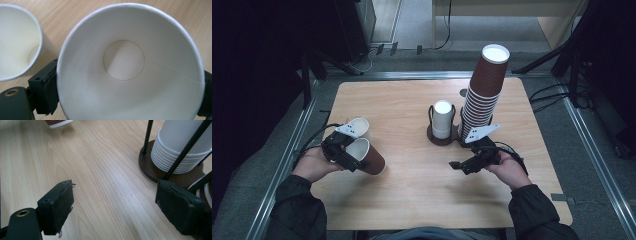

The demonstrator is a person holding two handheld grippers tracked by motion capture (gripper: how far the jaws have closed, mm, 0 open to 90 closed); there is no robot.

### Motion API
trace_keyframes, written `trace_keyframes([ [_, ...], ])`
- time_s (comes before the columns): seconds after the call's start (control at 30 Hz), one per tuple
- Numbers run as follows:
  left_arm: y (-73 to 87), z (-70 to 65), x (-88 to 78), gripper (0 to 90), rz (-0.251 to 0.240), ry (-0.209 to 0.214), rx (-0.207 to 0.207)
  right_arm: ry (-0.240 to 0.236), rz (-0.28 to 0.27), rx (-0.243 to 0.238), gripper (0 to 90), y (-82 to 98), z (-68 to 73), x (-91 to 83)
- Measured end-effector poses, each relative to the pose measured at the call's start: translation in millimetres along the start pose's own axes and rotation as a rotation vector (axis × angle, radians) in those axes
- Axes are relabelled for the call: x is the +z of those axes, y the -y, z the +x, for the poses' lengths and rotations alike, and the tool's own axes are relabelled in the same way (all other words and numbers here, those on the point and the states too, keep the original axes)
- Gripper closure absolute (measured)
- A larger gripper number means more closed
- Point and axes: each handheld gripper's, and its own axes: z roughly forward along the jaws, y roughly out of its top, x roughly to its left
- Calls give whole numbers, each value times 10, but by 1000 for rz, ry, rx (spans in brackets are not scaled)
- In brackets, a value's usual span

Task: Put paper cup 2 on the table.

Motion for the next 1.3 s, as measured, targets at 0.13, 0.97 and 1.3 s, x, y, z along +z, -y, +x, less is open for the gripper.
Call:
trace_keyframes([
  [0.13,56,52,-28,68,17,-32,-32,0,1,-2,159,1,-1,-1],
  [0.97,110,189,20,54,122,-143,-98,4,6,-3,159,4,-1,-2],
  [1.3,57,142,59,42,135,-165,-66,6,2,2,159,12,-5,-10],
])
